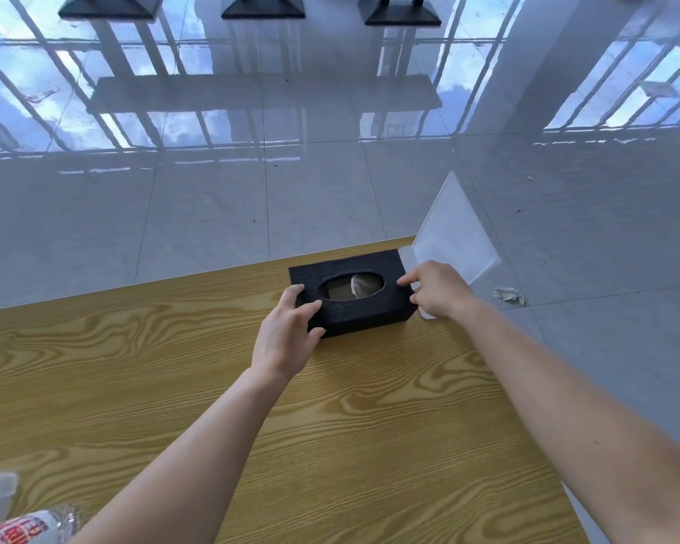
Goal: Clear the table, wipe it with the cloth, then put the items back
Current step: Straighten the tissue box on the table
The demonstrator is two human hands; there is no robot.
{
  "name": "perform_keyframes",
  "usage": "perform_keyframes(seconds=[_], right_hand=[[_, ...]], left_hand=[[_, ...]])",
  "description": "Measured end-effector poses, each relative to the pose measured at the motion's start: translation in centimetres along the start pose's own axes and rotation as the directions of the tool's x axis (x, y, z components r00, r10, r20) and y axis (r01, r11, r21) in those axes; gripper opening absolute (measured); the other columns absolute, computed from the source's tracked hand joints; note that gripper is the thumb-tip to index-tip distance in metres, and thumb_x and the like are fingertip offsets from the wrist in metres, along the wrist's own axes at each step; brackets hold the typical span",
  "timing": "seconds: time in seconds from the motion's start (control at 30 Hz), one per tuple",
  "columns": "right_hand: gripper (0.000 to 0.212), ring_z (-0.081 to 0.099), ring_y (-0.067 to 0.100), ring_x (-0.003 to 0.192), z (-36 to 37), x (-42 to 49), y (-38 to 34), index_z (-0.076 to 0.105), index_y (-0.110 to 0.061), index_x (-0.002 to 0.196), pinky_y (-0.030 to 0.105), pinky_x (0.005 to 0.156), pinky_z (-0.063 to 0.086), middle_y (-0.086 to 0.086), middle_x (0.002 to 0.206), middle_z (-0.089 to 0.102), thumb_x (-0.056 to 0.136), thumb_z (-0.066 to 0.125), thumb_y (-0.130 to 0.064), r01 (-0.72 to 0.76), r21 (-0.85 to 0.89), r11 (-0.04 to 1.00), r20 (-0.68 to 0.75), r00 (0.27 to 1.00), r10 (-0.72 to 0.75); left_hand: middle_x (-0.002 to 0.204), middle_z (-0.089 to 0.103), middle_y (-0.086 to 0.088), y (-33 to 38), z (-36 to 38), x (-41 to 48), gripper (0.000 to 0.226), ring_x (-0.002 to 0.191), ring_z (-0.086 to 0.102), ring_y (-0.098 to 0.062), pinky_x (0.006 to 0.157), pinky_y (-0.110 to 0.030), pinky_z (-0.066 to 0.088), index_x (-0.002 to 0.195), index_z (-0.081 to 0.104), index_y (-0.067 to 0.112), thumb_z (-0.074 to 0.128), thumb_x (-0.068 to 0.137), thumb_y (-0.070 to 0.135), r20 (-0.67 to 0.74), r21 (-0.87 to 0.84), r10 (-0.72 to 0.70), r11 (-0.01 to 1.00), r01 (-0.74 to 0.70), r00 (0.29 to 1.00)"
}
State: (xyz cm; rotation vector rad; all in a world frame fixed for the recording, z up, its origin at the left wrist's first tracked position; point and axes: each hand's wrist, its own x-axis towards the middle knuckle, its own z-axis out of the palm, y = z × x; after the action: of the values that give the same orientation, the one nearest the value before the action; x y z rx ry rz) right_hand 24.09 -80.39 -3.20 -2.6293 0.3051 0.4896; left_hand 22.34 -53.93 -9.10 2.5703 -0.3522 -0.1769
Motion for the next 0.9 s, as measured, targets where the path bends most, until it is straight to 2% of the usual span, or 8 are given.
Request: perform_keyframes(seconds=[0.1,0.2,0.3,0.43,0.57,0.73,0.9], right_hand=[[0.044,0.056,0.028,0.121,-0.06,0.03,-0.13,0.067,-0.016,0.127,0.031,0.095,0.047,0.008,0.134,0.061,0.093,0.051,0.008,-0.003,-0.013,1.000,-0.001,1.000,0.003],[0.042,0.057,0.026,0.122,0.05,-0.07,-0.09,0.068,-0.015,0.126,0.028,0.098,0.043,0.009,0.133,0.062,0.094,0.052,0.006,-0.019,-0.002,1.000,-0.006,1.000,0.019],[0.038,0.059,0.023,0.118,0.11,-0.12,0.12,0.069,-0.016,0.123,0.022,0.092,0.041,0.009,0.128,0.065,0.094,0.055,0.003,-0.042,0.041,0.998,0.009,0.999,0.042],[0.036,0.062,0.023,0.114,0.23,-0.34,0.29,0.070,-0.017,0.122,0.028,0.096,0.047,0.009,0.123,0.067,0.093,0.057,0.001,-0.053,0.058,0.997,0.017,0.999,0.052],[0.036,0.064,0.024,0.108,0.43,-0.49,0.37,0.070,-0.018,0.122,0.031,0.094,0.051,0.010,0.118,0.070,0.092,0.059,-0.001,-0.067,0.080,0.995,0.014,0.998,0.066],[0.038,0.062,0.021,0.115,0.49,-0.71,0.21,0.068,-0.017,0.124,0.024,0.092,0.045,0.007,0.122,0.069,0.091,0.061,-0.002,-0.059,0.066,0.996,0.011,0.998,0.059],[0.038,0.061,0.021,0.119,0.43,-0.80,0.22,0.068,-0.017,0.126,0.026,0.097,0.045,0.007,0.127,0.067,0.091,0.064,-0.003,-0.057,0.064,0.996,0.010,0.998,0.056]], left_hand=[[0.152,0.037,-0.004,-0.05,-0.03,0.06,0.048,0.121,0.056,-0.028,0.095,-0.039,0.050,0.132,0.061,0.018,0.074,0.086,0.026,0.010,0.000,0.001,1.000,-0.001,1.000],[0.152,0.037,-0.004,-0.07,-0.15,0.13,0.047,0.121,0.056,-0.029,0.095,-0.040,0.050,0.131,0.061,0.018,0.073,0.086,0.025,0.020,-0.001,0.004,1.000,-0.004,1.000],[0.152,0.036,-0.005,-0.12,-0.27,0.14,0.047,0.121,0.056,-0.030,0.095,-0.042,0.051,0.131,0.061,0.018,0.073,0.086,0.025,0.025,0.000,0.006,1.000,-0.006,1.000],[0.152,0.037,-0.005,-0.05,-0.34,0.12,0.047,0.121,0.056,-0.030,0.095,-0.041,0.051,0.131,0.062,0.018,0.074,0.086,0.024,0.028,0.000,0.007,1.000,-0.007,1.000],[0.152,0.037,-0.006,0.09,-0.30,-0.10,0.046,0.122,0.055,-0.030,0.094,-0.041,0.051,0.131,0.061,0.017,0.073,0.087,0.023,0.018,0.004,0.013,1.000,-0.013,1.000],[0.154,0.035,-0.006,0.08,-0.28,-0.23,0.046,0.121,0.056,-0.030,0.092,-0.041,0.052,0.131,0.060,0.017,0.072,0.088,0.023,0.019,0.010,0.013,1.000,-0.013,1.000],[0.154,0.034,-0.006,0.14,-0.31,-0.20,0.047,0.120,0.056,-0.030,0.093,-0.040,0.051,0.133,0.059,0.016,0.071,0.088,0.023,0.027,0.016,0.006,1.000,-0.006,1.000]])
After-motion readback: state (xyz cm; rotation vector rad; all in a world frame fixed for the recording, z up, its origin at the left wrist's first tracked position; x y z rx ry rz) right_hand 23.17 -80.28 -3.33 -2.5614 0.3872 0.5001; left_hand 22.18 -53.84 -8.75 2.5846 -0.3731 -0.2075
